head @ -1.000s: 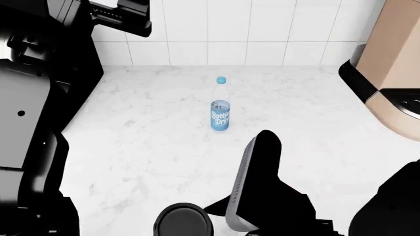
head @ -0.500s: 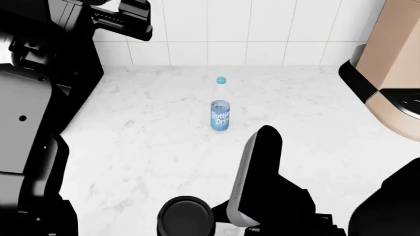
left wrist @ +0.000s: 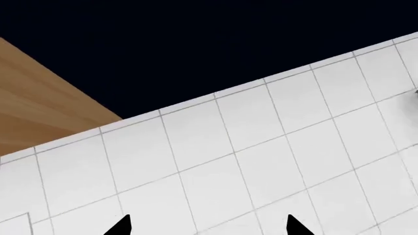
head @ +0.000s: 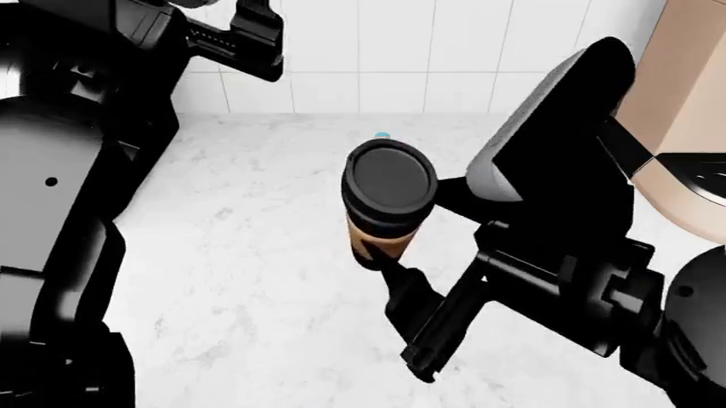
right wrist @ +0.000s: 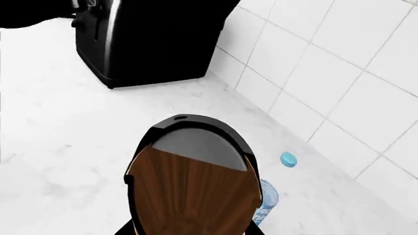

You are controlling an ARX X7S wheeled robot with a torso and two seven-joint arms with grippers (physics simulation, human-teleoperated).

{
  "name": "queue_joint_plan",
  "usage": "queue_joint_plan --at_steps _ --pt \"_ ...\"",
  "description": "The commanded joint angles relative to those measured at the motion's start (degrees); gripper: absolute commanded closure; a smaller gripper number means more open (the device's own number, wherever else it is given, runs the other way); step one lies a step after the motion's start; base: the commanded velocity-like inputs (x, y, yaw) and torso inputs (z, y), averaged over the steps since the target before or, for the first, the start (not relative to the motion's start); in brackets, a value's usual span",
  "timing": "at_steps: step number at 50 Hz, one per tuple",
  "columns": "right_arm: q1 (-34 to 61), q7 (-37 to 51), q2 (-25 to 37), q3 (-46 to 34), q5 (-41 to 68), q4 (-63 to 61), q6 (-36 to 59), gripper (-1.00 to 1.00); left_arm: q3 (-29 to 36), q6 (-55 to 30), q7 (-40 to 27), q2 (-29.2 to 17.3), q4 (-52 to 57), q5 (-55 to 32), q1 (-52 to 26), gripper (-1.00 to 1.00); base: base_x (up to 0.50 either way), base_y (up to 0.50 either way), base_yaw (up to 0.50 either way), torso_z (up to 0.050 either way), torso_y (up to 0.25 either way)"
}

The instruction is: Move the drinks to the dining counter.

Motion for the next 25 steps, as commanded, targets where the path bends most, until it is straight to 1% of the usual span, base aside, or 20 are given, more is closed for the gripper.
queue_joint_plan --at_steps 1,2,3,4,6,8,9,10,12,18,20,25 --pt "4.37 3.54 0.50 0.26 -6.78 4.55 0.67 1.00 -5.30 -2.31 5.96 2.33 -5.01 -7.77 0.15 -1.00 0.00 0.00 0.00 0.000 0.000" --pt "5.04 4.07 0.43 -0.09 -6.12 4.60 0.54 1.00 0.48 -0.69 6.43 -0.47 -7.11 -4.53 -0.26 -1.00 0.00 0.00 0.00 0.000 0.000" --pt "5.59 4.29 0.33 -0.36 -5.94 4.63 0.63 1.00 0.89 0.77 6.87 -0.63 -8.59 -4.32 -0.24 -1.00 0.00 0.00 0.00 0.000 0.000" --pt "6.43 4.65 0.15 -0.68 -5.71 4.97 0.63 1.00 1.52 1.02 7.82 -0.97 -11.74 -4.34 -0.97 -1.00 0.00 0.00 0.00 0.000 0.000" --pt "6.99 4.82 -0.01 -0.92 -5.57 5.23 0.54 1.00 2.47 1.03 8.68 -1.47 -13.95 -4.27 -1.36 -1.00 0.00 0.00 0.00 0.000 0.000" --pt "7.49 4.95 -0.33 -1.22 -5.68 5.44 0.53 1.00 4.52 2.76 10.86 -2.58 -17.08 -4.05 -1.76 -1.00 0.00 0.00 0.00 0.000 0.000" --pt "7.70 5.09 -0.40 -1.35 -5.65 5.58 0.45 1.00 4.40 3.27 12.32 -2.90 -17.20 -4.99 -1.60 -1.00 0.00 0.00 0.00 0.000 0.000" --pt "7.83 5.17 -0.36 -1.40 -5.64 5.62 0.41 1.00 6.48 5.05 12.05 -4.23 -17.52 -2.98 -1.39 -1.00 0.00 0.00 0.00 0.000 0.000" --pt "7.98 5.20 -0.24 -1.56 -5.64 5.78 0.44 1.00 4.81 4.42 12.12 -3.84 -17.94 -4.12 -1.41 -1.00 0.00 0.00 0.00 0.000 0.000" --pt "9.09 5.97 -0.11 -1.89 -5.24 6.61 -0.15 1.00 2.56 1.50 14.39 -5.50 -17.64 -6.67 -2.65 -1.00 0.00 0.00 0.00 0.000 0.000" --pt "9.57 6.52 -0.09 -2.25 -4.38 6.46 -0.41 1.00 2.68 1.62 14.61 -6.78 -18.42 -6.07 -3.58 -1.00 0.00 0.00 0.00 0.000 0.000" --pt "10.01 6.69 0.22 -2.46 -4.02 6.81 -0.65 1.00 0.99 -2.62 17.06 -9.05 -17.88 -8.49 -4.80 -1.00 0.00 0.00 0.00 0.000 0.000"
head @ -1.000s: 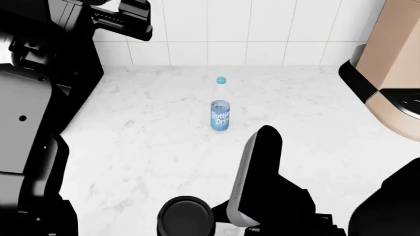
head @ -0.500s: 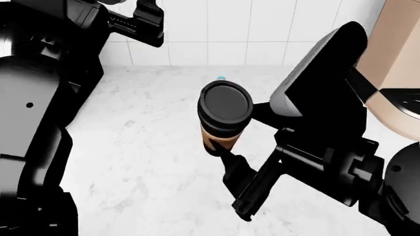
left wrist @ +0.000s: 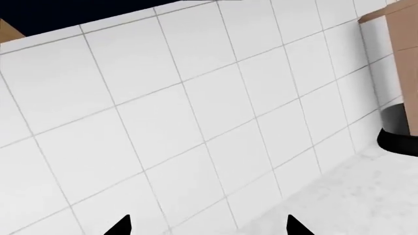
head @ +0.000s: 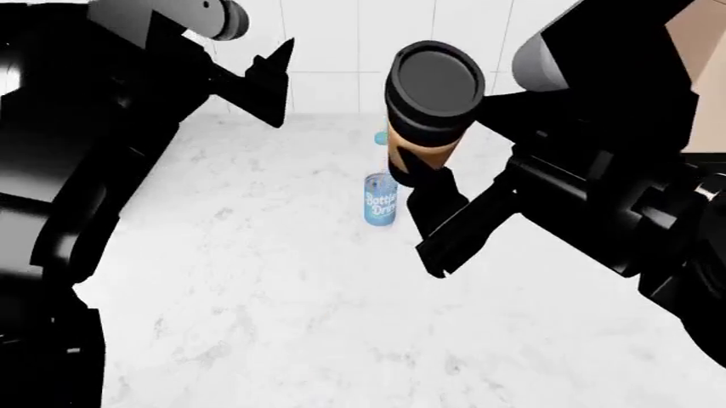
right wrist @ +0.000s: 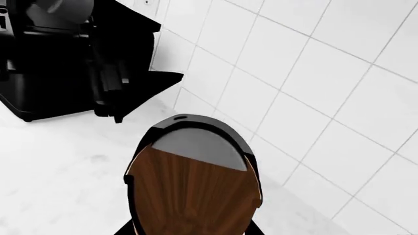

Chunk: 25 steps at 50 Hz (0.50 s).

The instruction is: Move the drinks to the dining counter.

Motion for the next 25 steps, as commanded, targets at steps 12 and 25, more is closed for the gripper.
queue_joint_plan --at_steps 12,25 --pt "3.46 1.73 0.62 -1.32 0.52 1.47 -0.50 1.00 -9.70 -9.59 10.15 -7.48 -1.12 -10.42 -2.24 -1.00 0.00 0.00 0.00 0.000 0.000" --pt "3.52 1.51 1.22 -1.55 0.25 1.48 -0.82 1.00 -2.84 -10.24 21.86 -13.74 9.60 -16.89 5.72 -1.00 0.00 0.00 0.00 0.000 0.000"
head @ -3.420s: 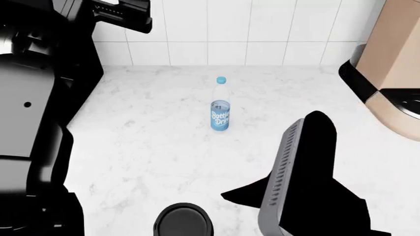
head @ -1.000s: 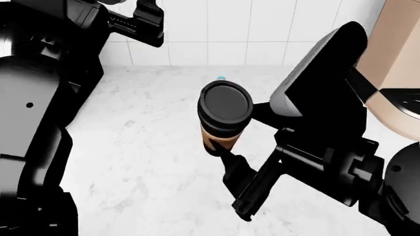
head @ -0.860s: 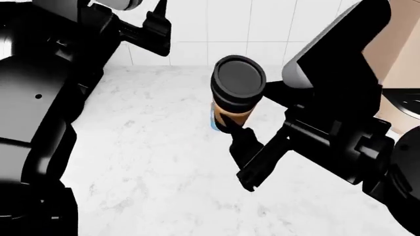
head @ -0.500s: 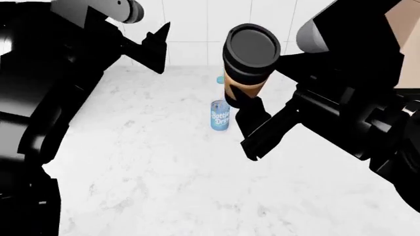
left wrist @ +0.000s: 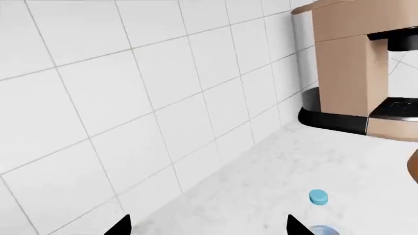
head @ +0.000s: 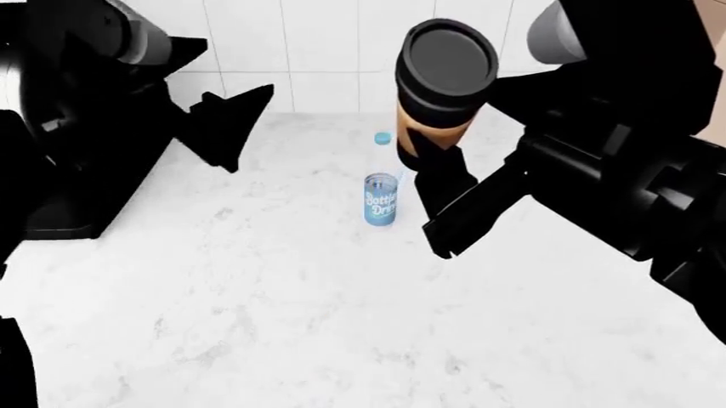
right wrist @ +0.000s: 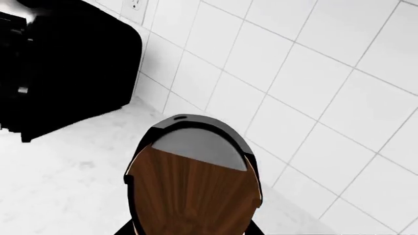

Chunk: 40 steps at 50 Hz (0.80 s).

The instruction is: Move the drinks to the dining counter.

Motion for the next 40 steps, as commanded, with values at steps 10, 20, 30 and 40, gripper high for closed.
queue_joint_plan --at_steps 10,20,30,40 --pt "1.61 1.40 1.17 -0.68 0.72 -0.34 -0.61 1.00 6.21 -0.49 9.54 -4.87 6.82 -5.22 6.16 -1.00 0.00 0.00 0.00 0.000 0.001" --pt "1.61 1.87 2.05 -1.22 1.19 -0.73 -0.78 1.00 9.05 0.32 10.93 -4.73 5.40 -5.09 6.44 -1.00 0.00 0.00 0.00 0.000 0.000" --pt "2.06 2.08 2.93 -1.46 2.21 -1.07 -1.10 1.00 8.21 -3.37 10.42 -0.62 -1.28 -7.18 4.70 -1.00 0.00 0.00 0.00 0.000 0.000" --pt "1.40 1.64 3.28 -1.57 1.61 -1.69 -1.17 1.00 8.15 -2.47 10.45 0.17 -2.78 -7.41 4.87 -1.00 0.00 0.00 0.00 0.000 0.000"
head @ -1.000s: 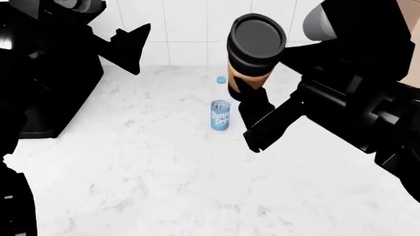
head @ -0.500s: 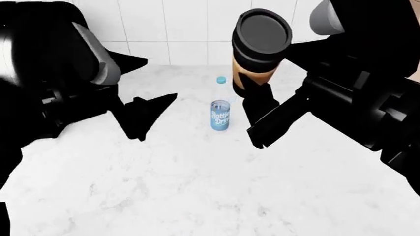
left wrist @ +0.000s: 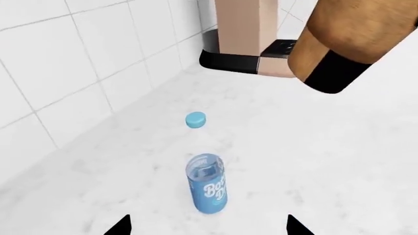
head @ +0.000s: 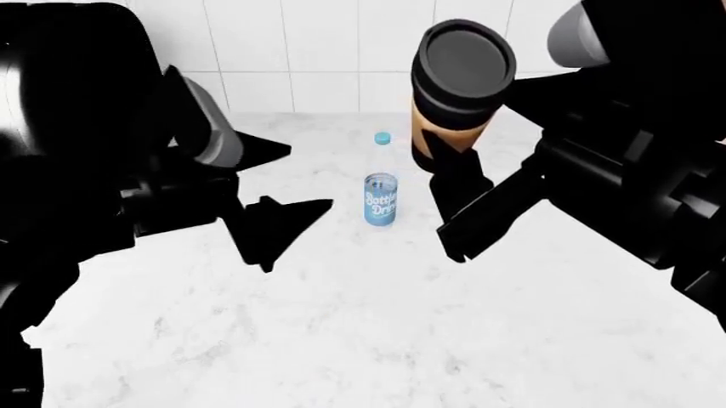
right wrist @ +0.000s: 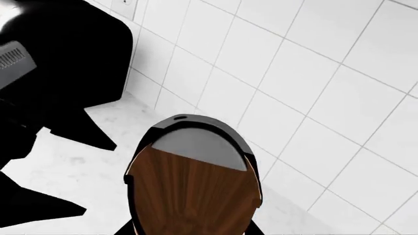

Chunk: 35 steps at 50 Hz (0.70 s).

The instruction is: Move the drinks to the dining counter.

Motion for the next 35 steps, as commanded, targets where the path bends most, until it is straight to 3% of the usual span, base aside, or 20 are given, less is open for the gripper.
queue_joint_plan --at_steps 1,18,35 --pt "0.01 -0.45 0.45 0.15 -0.97 -0.50 0.24 1.00 0.14 -0.44 0.20 1.52 -3.02 -0.79 -0.45 -1.00 0.00 0.00 0.00 0.000 0.000" --pt "-0.40 -0.41 0.91 -0.28 -0.99 -0.97 -0.44 1.00 2.06 4.61 0.01 2.55 -7.16 1.59 0.52 -1.00 0.00 0.00 0.00 0.000 0.001" --pt "-0.92 -1.64 1.47 -0.28 -1.49 -1.25 -0.56 1.00 7.39 7.93 1.59 6.94 -15.03 3.99 -3.89 -1.00 0.00 0.00 0.00 0.000 0.000"
